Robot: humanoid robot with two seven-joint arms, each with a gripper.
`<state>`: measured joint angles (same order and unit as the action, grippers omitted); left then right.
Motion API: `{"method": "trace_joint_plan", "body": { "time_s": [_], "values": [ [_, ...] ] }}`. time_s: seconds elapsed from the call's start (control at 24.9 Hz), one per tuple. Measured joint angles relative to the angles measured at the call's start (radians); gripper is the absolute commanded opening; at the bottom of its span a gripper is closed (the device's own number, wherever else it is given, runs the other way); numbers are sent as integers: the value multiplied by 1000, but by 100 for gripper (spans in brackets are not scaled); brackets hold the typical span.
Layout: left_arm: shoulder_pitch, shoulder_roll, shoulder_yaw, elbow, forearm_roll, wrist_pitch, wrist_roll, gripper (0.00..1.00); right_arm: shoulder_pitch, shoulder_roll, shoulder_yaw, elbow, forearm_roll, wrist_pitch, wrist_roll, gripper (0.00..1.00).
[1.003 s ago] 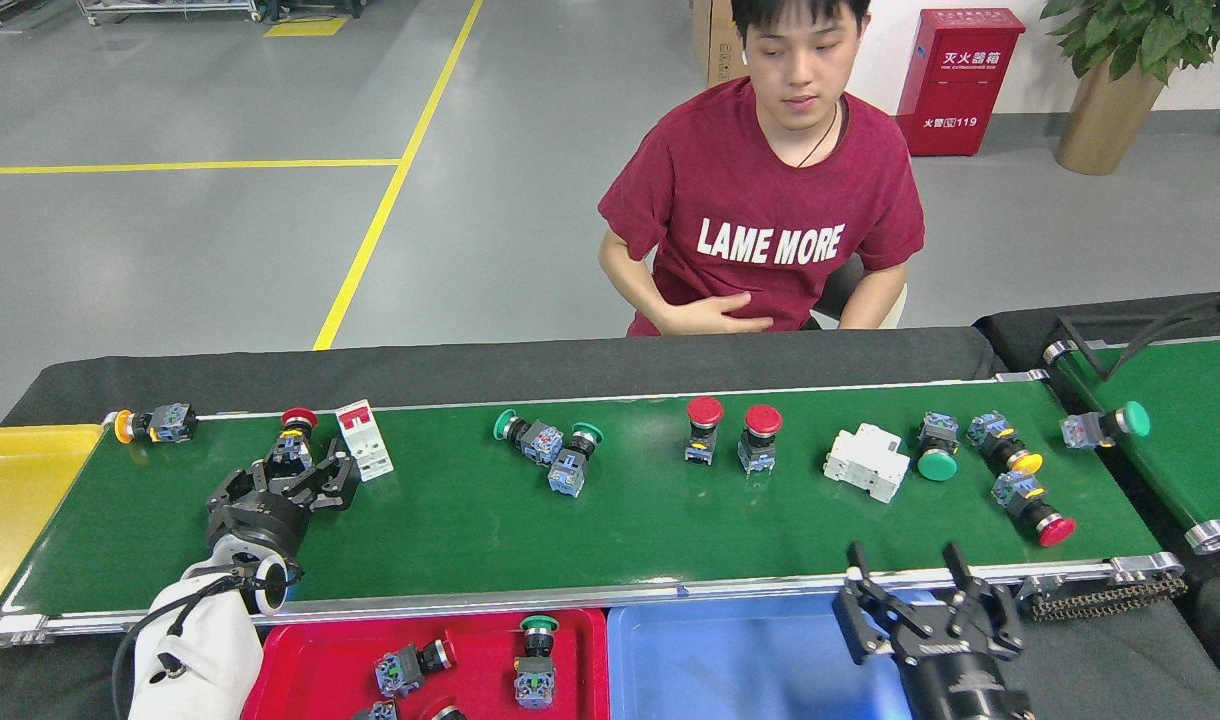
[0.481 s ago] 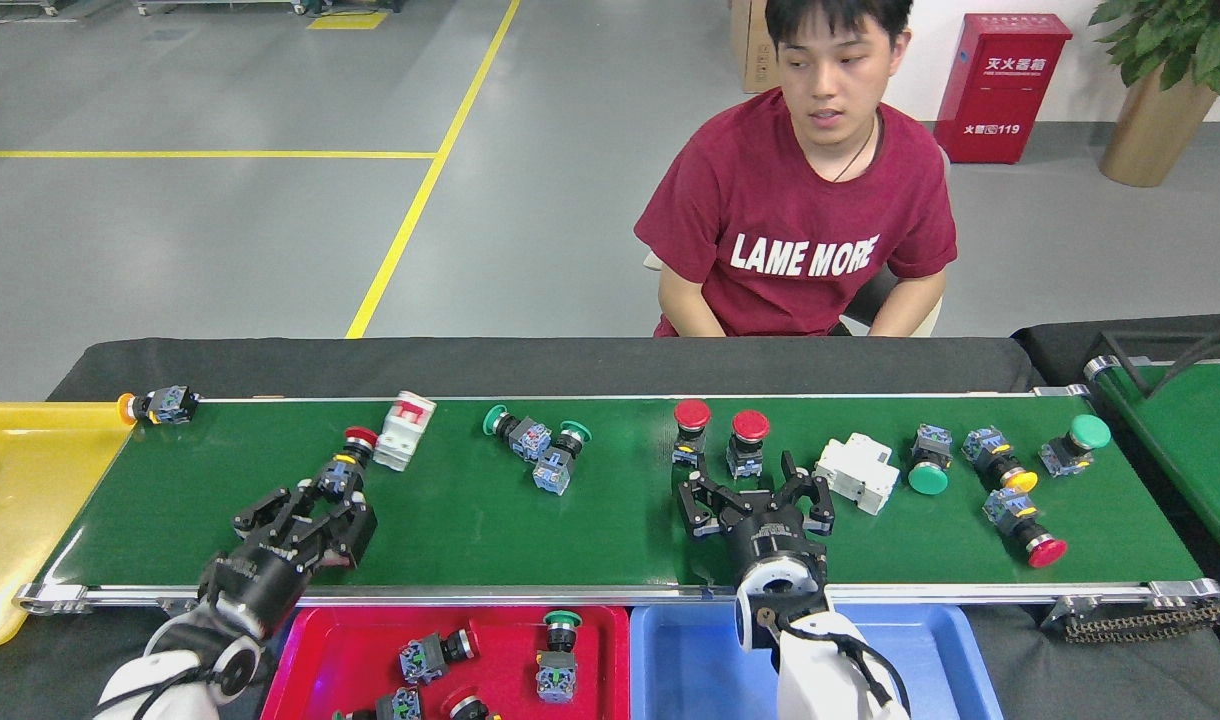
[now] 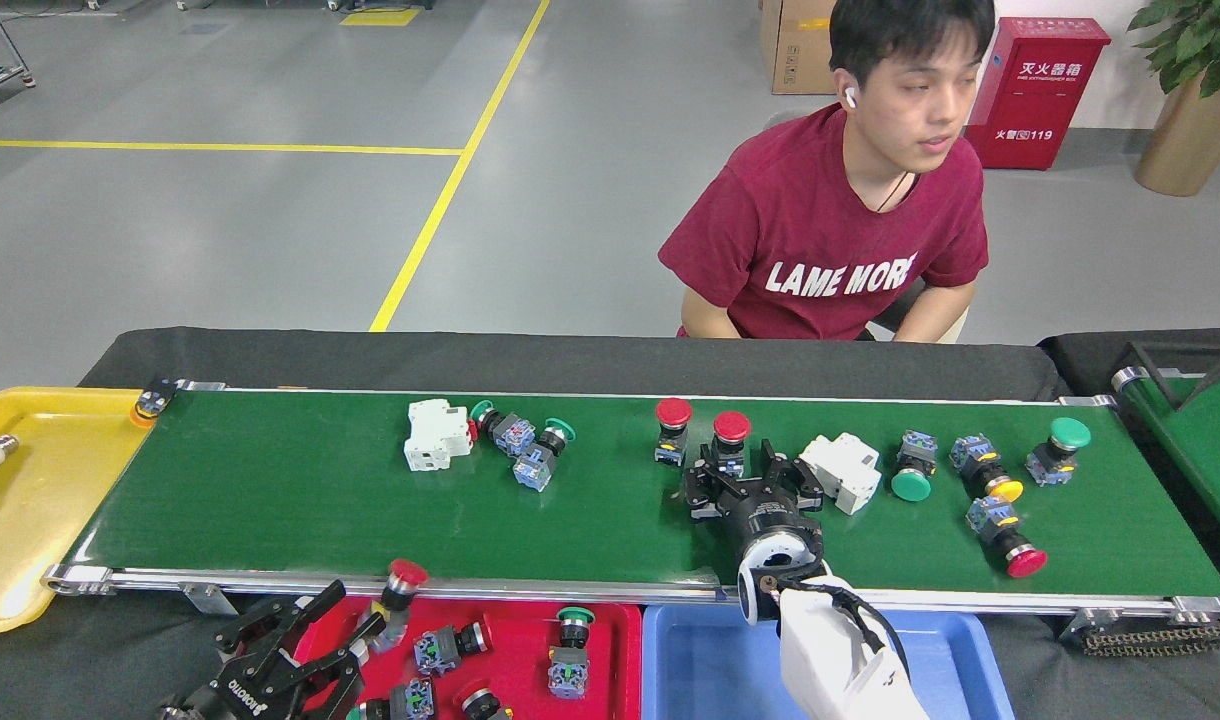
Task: Pick switch part from conveyor to tray
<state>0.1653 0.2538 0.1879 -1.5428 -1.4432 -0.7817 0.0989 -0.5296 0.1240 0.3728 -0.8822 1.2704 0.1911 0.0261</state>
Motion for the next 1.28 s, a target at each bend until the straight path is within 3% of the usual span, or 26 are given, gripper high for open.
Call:
{"method": "trace_joint_plan", "body": {
  "time_s": [0.12,0.24,0.32,0.44,0.6,0.64,0.68,0.76,0.88,1.04,1.28],
  "values": [
    [9,-18,33,-16,17,0,-1,100,36,-10,0,-77,-7,-44,1,2],
    [9,-104,138,-17,17,3,-1,100,59,-32,0,-134,-8,-77,19,2],
    [10,-136,180,-8,15,100,-2,100,97,-39,0,-227,-14,-117,39,2],
    [10,-135,204,16,15,213,-2,100,233,-65,0,-446,-27,-225,84,3],
    [0,-119,209,23,14,251,-3,100,465,-70,1,-714,-28,-444,136,6],
    [-9,-115,206,28,13,254,-3,100,498,-70,1,-739,-28,-496,143,9],
    [-22,-106,205,38,13,257,-4,100,519,-69,5,-749,-28,-530,150,23],
    [-78,-73,196,89,8,263,-14,100,528,-49,33,-751,-24,-560,166,100],
    [-222,-27,116,220,-19,265,-43,100,528,-2,88,-752,-23,-512,197,100],
    [-400,28,15,427,-26,266,-57,100,507,2,94,-752,-24,-480,214,100],
    [-607,39,-41,681,-28,267,-61,100,501,2,98,-749,-26,-470,229,100]
  ]
}}
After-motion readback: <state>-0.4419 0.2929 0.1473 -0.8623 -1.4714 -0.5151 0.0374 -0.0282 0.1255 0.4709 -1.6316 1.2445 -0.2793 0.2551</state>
